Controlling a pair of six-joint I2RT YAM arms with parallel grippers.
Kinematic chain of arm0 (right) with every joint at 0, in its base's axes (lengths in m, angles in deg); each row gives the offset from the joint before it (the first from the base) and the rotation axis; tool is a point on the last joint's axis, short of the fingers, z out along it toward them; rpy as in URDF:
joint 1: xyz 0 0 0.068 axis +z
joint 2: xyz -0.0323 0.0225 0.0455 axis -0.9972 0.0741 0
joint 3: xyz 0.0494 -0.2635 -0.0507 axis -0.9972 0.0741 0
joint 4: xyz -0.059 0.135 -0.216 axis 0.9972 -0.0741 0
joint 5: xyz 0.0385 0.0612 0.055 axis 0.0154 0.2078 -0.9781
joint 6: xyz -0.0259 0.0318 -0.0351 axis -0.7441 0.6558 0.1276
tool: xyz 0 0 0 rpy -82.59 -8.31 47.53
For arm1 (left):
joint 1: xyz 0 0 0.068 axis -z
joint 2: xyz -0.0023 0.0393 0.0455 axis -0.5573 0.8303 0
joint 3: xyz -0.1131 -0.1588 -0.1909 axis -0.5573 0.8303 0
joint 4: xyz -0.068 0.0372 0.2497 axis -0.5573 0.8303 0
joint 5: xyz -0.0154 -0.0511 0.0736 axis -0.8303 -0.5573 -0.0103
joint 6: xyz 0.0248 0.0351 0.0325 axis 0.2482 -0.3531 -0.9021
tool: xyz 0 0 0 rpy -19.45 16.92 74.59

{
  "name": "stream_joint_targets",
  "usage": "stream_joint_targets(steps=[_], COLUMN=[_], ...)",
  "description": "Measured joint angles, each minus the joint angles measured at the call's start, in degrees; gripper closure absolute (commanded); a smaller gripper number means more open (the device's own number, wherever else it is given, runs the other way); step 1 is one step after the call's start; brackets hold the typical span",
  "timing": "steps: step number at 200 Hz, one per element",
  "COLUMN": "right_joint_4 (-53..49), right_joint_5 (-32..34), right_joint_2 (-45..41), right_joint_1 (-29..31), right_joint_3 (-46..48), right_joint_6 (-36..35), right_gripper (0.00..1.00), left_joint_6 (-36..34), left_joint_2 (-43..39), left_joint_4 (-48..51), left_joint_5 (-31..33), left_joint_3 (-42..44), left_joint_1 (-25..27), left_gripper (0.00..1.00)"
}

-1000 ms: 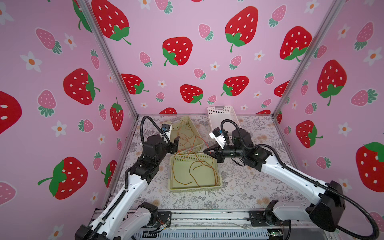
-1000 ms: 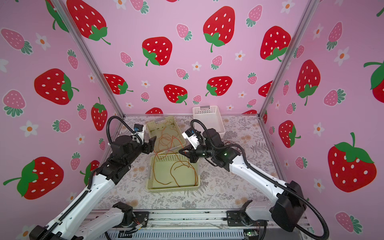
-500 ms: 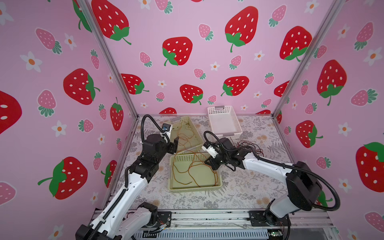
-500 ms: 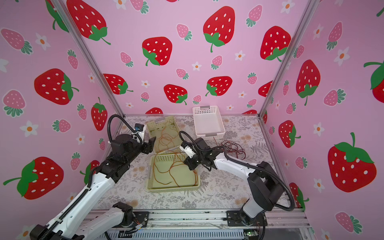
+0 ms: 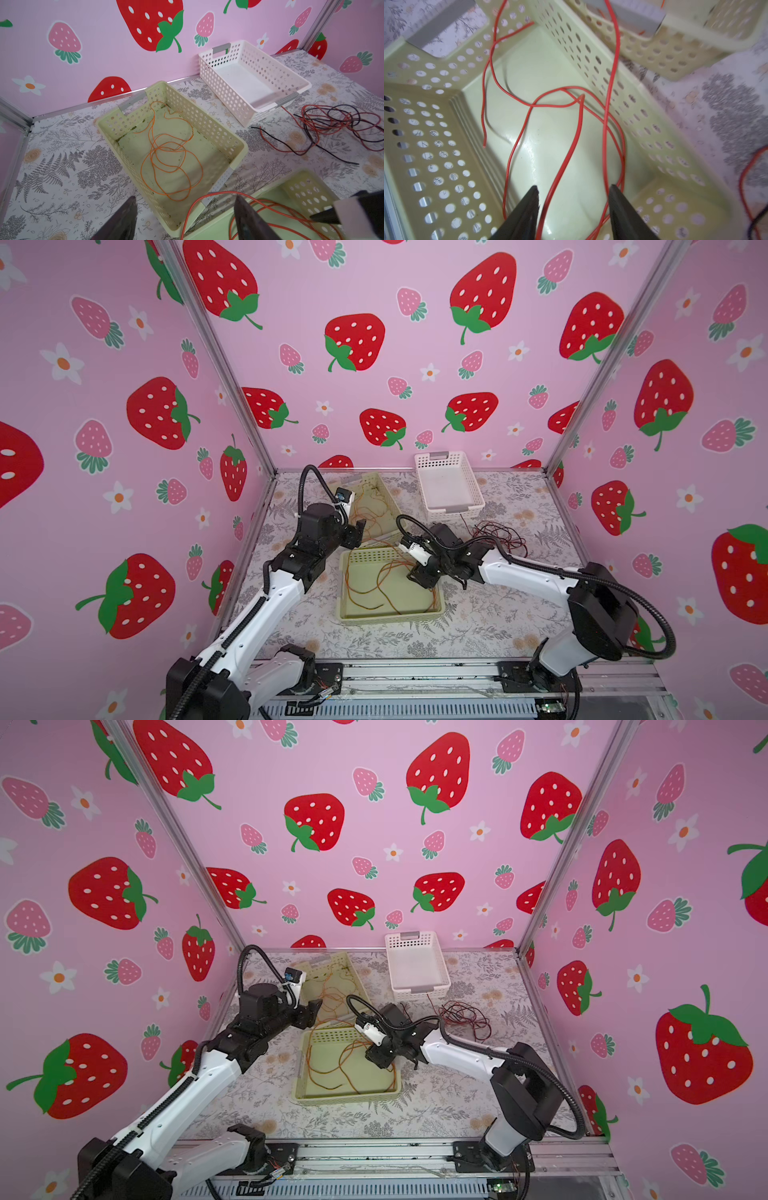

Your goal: Untangle the cables

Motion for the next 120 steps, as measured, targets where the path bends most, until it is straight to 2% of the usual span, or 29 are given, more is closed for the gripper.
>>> stream_joint_targets(steps=[56,89,120], right_joint_4=[0.6,0.7,1.4], right_joint_5=[-0.1,-1.3,-3.3], right_joint_2=[-0.2,0.2,4.6], right_joint_1=[-0.8,-3.0,-3.7], right_joint_3=[-1.1,-1.7,-4.2], right_joint_6=[-1.7,-1.9,-2.3], right_gripper=[0.37,0.4,0.44], left_joint_6=[-1.3,-2.9,-3.2], left_joint_2=[9.8,15.0,16.8], left_joint_4=[2.9,4.2,4.3], left_joint_5=[-3.6,-4.9,-5.2], left_joint_3=[-2.2,-3.7,-3.8], left_joint_1=[-0.9,-1.1,-1.4], left_gripper=[0.25,0.29,0.29])
